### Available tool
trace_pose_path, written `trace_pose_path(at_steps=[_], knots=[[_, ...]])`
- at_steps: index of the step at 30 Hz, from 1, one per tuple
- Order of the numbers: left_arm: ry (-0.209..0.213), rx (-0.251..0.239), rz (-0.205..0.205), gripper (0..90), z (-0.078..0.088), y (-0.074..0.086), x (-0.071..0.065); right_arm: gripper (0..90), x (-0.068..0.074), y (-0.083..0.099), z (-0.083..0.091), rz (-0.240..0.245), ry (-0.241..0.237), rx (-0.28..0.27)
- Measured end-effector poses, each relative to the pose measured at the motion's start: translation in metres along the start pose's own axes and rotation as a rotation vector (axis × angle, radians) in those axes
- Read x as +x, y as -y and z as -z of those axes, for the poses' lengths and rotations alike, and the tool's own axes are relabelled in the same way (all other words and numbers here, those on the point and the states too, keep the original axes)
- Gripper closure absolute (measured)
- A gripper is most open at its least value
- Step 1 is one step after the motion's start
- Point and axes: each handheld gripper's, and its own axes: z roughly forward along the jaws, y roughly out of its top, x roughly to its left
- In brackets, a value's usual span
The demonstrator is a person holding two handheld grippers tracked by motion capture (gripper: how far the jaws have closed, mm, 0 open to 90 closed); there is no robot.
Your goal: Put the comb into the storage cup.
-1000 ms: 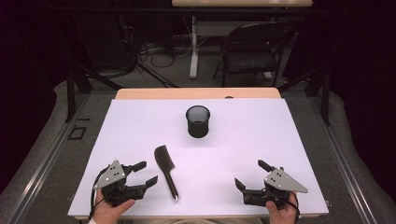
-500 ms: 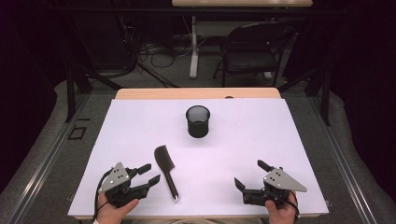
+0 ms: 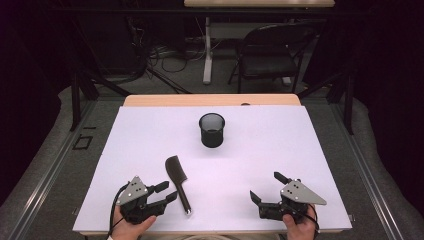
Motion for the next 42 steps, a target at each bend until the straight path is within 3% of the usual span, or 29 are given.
trace_pose_path(at_steps=[14, 22, 34, 42], knots=[[-0.016, 0.043, 0.011, 63.3, -0.017, 0.001, -0.006, 4.0, -0.001, 0.001, -0.001, -0.003, 0.004, 0.005], [-0.042, 0.07, 0.045, 71.6, -0.027, 0.001, -0.007, 4.2, -0.001, 0.002, -0.002, -0.006, 0.004, 0.01], [-0.033, 0.122, 0.017, 88.7, -0.036, 0.004, -0.01, 4.9, -0.002, 0.002, -0.003, -0.01, 0.006, 0.012], [-0.034, 0.154, 0.018, 90.0, -0.041, 0.005, -0.011, 5.2, -0.002, 0.002, -0.003, -0.006, 0.005, 0.014]])
